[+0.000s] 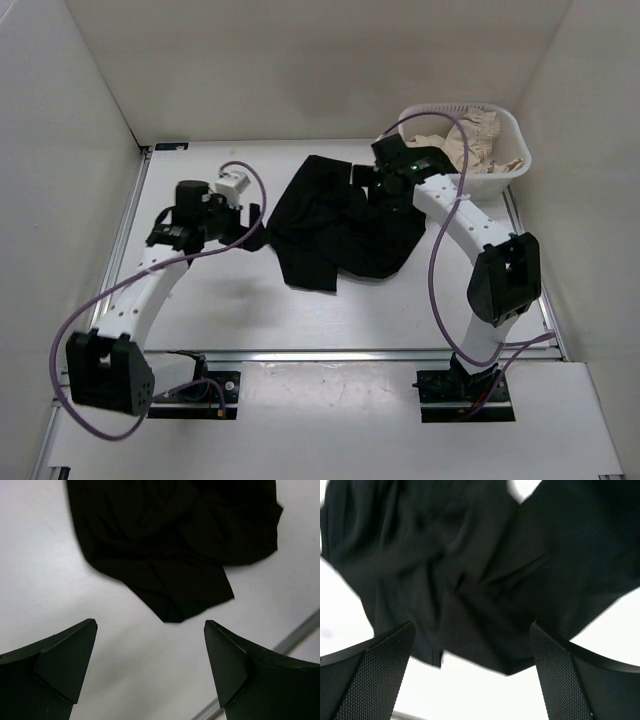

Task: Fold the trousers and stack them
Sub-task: Move the trousers to the center of the board, then flatten the trousers out

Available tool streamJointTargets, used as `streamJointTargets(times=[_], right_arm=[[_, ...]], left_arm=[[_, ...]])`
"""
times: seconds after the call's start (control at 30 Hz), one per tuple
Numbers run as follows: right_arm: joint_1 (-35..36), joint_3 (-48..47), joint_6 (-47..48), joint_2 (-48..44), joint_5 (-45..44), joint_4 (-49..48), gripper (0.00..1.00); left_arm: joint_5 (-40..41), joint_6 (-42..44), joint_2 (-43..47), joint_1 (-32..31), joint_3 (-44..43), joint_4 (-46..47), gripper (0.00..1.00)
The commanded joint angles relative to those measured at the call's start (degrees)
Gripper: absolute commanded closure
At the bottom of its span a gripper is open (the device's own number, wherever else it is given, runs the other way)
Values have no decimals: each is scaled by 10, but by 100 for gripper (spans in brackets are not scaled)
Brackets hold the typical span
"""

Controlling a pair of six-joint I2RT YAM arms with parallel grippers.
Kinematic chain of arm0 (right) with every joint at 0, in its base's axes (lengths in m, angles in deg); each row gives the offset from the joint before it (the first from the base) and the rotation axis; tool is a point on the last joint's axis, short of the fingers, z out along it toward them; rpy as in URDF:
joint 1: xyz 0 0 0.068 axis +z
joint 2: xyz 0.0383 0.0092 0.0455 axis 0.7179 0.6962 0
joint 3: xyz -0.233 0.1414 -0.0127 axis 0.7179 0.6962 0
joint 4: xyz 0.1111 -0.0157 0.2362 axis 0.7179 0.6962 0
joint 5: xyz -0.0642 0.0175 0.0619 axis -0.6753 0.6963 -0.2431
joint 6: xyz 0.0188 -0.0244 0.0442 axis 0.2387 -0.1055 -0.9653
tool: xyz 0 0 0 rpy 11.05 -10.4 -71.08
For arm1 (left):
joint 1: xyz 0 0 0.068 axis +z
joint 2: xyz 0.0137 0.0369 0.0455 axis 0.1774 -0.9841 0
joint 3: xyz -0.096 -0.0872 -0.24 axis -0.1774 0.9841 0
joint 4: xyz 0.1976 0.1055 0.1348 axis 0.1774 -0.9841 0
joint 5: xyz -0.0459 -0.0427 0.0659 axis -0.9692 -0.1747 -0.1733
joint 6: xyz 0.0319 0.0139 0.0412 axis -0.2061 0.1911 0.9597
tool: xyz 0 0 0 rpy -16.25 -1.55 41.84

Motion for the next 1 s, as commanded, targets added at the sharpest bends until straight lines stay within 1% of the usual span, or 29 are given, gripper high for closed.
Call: streamJointTargets(times=[0.0, 0.03, 0.07, 0.13, 0.2, 0.27, 0.33, 0.37, 0.43, 0.47, 0.5, 0.53, 0.57, 0.6, 0.63, 0.67, 0.7, 0.73, 0.77, 0.8, 0.83, 0.87, 0.9, 0.93, 0.97], right_arm=[[26, 40, 46, -26, 16, -12, 1], [26, 64, 46, -10, 10, -12, 1], [26, 76, 46, -1, -1, -12, 1], [26, 99, 46, 30, -6, -12, 1], [33, 127, 46, 50, -6, -19, 1], [45, 139, 46, 81, -6, -25, 1], [56, 145, 54, 108, 11, -25, 8], [69, 135, 62, 117, 20, -25, 27], [96, 121, 82, 136, 61, -20, 50], [106, 95, 102, 153, 73, -14, 76], [117, 73, 111, 164, 85, -6, 89], [138, 45, 119, 177, 93, 23, 100], [148, -32, 130, 190, 120, 43, 100], [159, -79, 158, 214, 142, 61, 100], [183, -130, 175, 223, 164, 87, 100], [194, -225, 185, 230, 181, 88, 100], [206, -268, 192, 231, 215, 88, 100], [223, -303, 192, 231, 232, 69, 100], [230, -329, 192, 212, 246, 14, 100], [237, -360, 174, 205, 260, -22, 100], [237, -372, 164, 193, 270, -87, 100], [237, -380, 153, 193, 290, -121, 100], [243, -391, 126, 187, 302, -152, 100], [243, -398, 114, 187, 311, -177, 100], [243, -413, 106, 197, 311, -192, 100]], left_arm=[[4, 0, -44, -56, -13, -54, 0], [-4, 0, -63, -66, -19, -54, 0], [-4, 0, -105, -73, -25, -54, 0], [-13, 0, -148, -86, -53, -54, 0], [-18, 0, -197, -86, -81, -54, 0], [-25, 0, -211, -86, -86, -54, 0], [-25, 0, -211, -86, -92, -49, 0], [-25, 0, -206, -86, -92, -49, 0], [-3, 0, -189, -86, -85, -49, 0], [4, 0, -175, -79, -78, -49, 0], [9, 0, -167, -64, -78, -49, 0], [16, 0, -159, -54, -71, -49, 0], [21, 0, -152, -41, -71, -49, 0], [28, 0, -135, -26, -66, -49, 0], [34, 0, -127, 13, -66, -49, 0], [40, 0, -119, 37, -72, -49, 0], [40, 0, -104, 65, -79, -49, 0], [40, 0, -98, 121, -99, -49, 0], [40, 0, -97, 147, -112, -49, 0], [40, 0, -92, 180, -126, -54, 0], [63, 0, -92, 190, -150, -59, 0], [73, 0, -92, 198, -160, -59, 0], [78, 0, -92, 204, -169, -59, 0], [78, 0, -92, 217, -177, -59, 0], [78, 0, -97, 217, -189, -59, 0]])
